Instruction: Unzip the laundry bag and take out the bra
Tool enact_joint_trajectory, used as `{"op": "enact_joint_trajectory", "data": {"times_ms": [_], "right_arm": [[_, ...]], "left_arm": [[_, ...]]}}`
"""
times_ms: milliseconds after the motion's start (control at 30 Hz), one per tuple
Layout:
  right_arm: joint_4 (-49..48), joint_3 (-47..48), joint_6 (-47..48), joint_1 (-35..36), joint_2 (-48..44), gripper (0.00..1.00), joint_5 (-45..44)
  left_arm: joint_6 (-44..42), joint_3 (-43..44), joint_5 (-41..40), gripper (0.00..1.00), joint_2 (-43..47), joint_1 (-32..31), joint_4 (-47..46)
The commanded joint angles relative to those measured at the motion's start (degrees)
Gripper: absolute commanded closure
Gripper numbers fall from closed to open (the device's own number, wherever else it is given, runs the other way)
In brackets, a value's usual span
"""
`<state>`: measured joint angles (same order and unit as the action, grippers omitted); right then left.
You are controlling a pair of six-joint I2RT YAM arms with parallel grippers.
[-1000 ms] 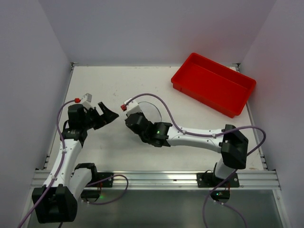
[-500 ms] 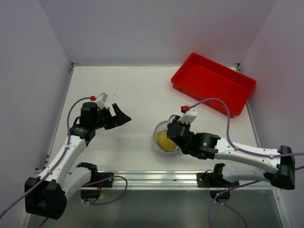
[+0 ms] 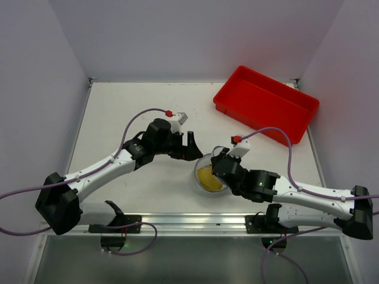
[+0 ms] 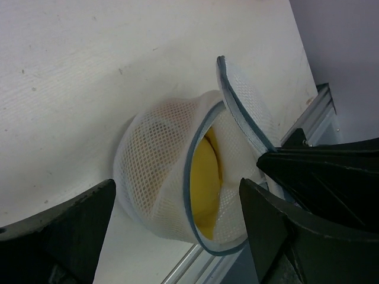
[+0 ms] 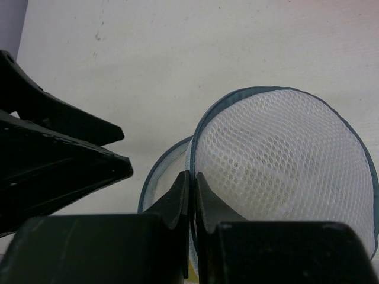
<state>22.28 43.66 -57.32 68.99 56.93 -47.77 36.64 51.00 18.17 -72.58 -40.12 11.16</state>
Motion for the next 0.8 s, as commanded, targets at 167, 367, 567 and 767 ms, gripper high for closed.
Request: {"op": "enact_joint_trajectory", "data": {"times_ms": [167, 367, 567, 767], "right_arm": [[-5.58, -1.56, 1.15, 0.0, -2.52, 1.0, -1.71], [-6.46, -2.35, 1.6, 0.0, -3.31, 1.0, -1.19], [-6.03, -5.33, -1.64, 0.0, -7.87, 1.0, -2.59], [2.14, -9.55, -11.31, 0.0, -15.34, 0.98, -2.43]], "left_arm": [[-1.58, 4.98, -9.99, 0.39, -10.03, -6.37, 0.44], [0.1, 4.63, -13.42, 0.9, -10.4, -6.82, 0.0], [-0.26, 3.93, -26.67, 1.0, -2.95, -4.89, 6.06], [-1.31, 0.59, -31.26, 1.0, 4.98, 0.04, 8.79]]}}
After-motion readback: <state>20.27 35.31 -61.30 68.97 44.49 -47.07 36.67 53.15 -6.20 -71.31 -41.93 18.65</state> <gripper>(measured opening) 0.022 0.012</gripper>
